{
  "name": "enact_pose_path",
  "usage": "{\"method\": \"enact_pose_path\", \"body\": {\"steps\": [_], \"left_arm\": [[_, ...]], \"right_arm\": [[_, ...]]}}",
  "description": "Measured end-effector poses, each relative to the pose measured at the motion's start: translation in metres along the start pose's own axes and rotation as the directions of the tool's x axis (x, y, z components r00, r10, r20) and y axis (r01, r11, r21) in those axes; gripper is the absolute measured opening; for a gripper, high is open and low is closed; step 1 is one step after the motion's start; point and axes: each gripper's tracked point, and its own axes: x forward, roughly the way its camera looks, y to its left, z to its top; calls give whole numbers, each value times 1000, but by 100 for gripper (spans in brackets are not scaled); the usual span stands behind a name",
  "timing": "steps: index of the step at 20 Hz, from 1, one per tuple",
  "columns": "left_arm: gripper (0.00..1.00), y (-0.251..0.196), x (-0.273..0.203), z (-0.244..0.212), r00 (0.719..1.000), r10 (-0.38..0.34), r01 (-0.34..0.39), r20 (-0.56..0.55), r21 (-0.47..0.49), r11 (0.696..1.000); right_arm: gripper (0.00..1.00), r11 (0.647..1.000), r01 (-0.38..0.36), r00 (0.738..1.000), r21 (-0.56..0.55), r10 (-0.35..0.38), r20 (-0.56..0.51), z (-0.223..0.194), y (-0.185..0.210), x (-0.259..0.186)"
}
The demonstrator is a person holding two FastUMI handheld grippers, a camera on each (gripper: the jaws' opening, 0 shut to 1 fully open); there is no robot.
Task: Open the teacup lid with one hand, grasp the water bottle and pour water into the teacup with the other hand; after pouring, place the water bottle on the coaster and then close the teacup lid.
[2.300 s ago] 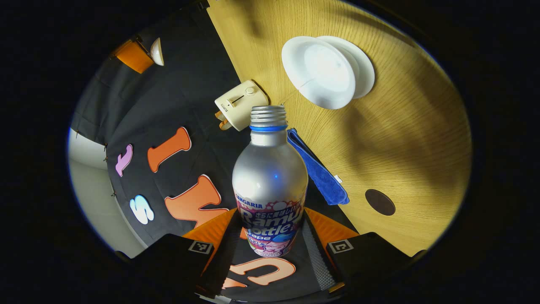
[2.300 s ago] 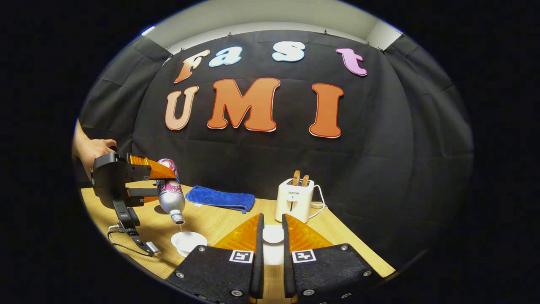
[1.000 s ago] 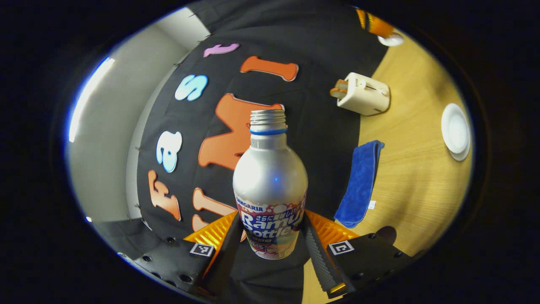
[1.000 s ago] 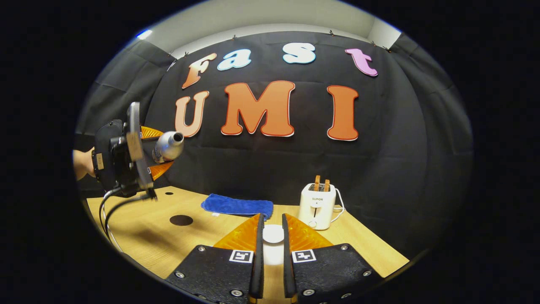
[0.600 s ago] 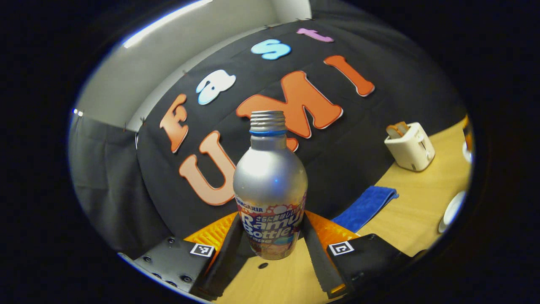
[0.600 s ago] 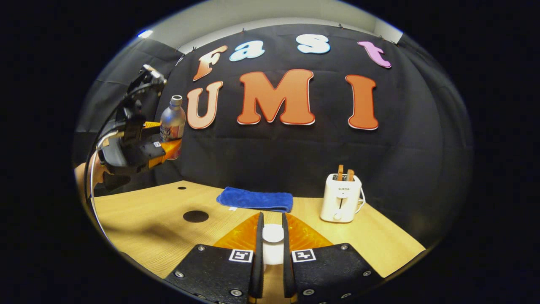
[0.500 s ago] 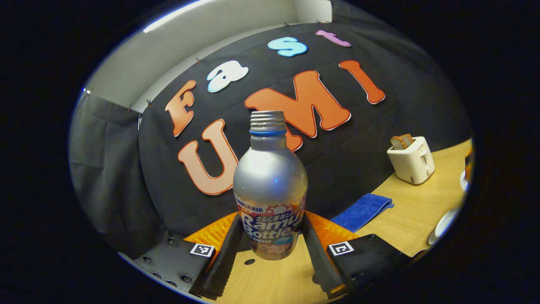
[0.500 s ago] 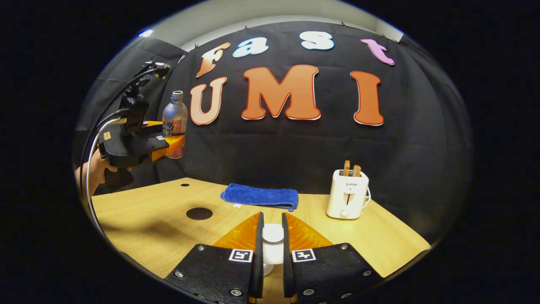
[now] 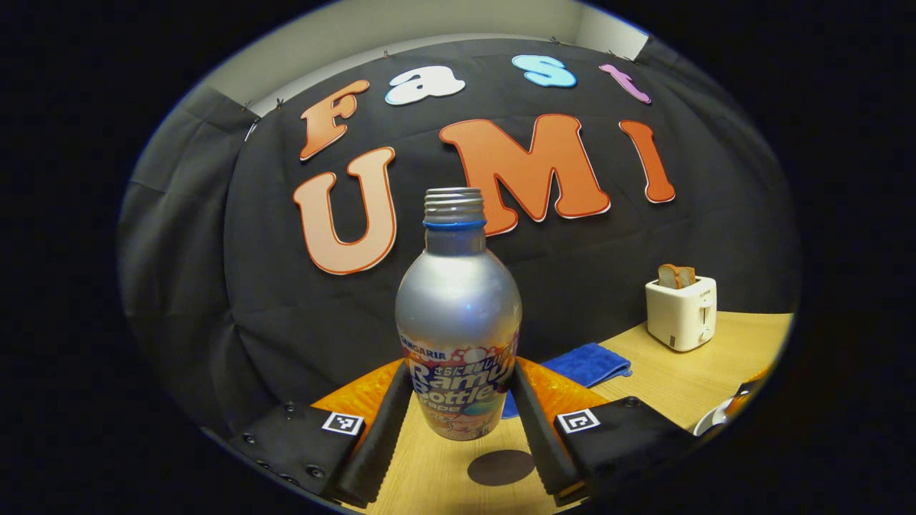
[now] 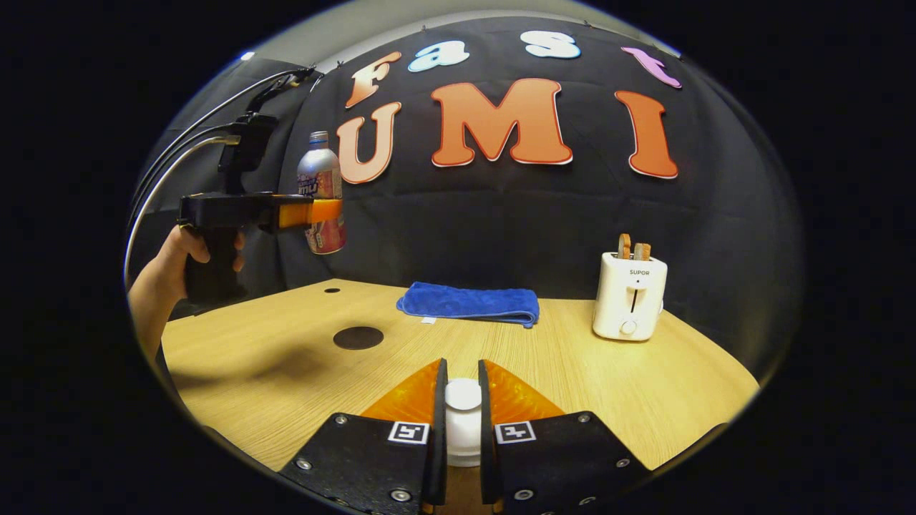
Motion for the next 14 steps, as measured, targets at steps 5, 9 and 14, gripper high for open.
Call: {"method": "enact_pose_path", "body": {"steps": [5,9,14], "left_arm": [[83,-4,5,-25,998,-14,10,-54,-73,997],[81,-7,10,-42,996,-16,7,-84,-108,994],[81,-9,23,-72,987,-47,14,-152,-210,978]], "right_arm": [[19,1000,2,999,-13,-3,-34,-16,1,8],[15,1000,15,999,-19,-15,-30,-20,-2,12],[28,1000,11,999,-4,-11,-38,-21,0,13]]}}
